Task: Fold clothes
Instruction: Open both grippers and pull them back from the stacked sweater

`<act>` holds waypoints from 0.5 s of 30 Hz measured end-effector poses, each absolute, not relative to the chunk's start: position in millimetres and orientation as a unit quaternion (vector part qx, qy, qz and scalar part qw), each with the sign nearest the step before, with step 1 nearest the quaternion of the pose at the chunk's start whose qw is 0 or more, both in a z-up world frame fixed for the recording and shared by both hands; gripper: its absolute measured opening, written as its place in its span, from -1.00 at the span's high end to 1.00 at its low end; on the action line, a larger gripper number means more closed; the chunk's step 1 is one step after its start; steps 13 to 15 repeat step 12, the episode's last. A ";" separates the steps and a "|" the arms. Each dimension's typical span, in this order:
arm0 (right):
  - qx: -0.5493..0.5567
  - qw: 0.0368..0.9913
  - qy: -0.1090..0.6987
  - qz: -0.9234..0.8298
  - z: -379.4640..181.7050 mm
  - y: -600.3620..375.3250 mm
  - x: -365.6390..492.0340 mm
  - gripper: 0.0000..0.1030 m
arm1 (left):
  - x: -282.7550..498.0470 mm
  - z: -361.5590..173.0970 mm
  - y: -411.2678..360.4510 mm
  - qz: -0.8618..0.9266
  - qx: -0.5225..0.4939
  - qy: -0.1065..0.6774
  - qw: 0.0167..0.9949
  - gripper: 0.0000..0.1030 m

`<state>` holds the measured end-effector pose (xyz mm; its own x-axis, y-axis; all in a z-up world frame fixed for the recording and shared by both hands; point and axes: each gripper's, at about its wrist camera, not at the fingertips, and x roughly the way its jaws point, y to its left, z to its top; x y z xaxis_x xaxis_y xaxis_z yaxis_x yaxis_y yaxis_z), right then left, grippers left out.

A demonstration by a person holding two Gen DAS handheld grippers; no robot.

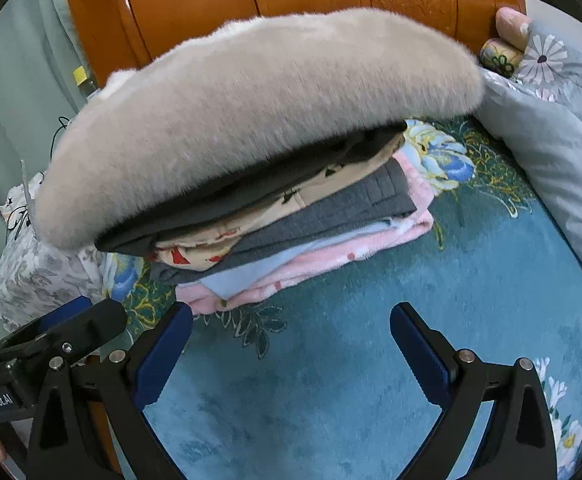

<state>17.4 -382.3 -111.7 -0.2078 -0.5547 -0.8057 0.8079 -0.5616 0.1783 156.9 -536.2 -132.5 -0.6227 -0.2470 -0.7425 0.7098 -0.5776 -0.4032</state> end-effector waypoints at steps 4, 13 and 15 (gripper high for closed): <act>0.446 0.441 0.148 -0.764 -115.9 -382.2 17.9 -0.93 | 157.4 -137.4 -536.4 -0.825 0.320 0.369 0.284 -1.00; 0.448 0.435 0.150 -0.767 -119.8 -382.6 18.7 -0.93 | 158.9 -140.6 -532.6 -0.826 0.312 0.368 0.293 -1.00; 0.448 0.435 0.150 -0.767 -119.8 -382.6 18.7 -0.93 | 158.9 -140.6 -532.6 -0.826 0.312 0.368 0.293 -1.00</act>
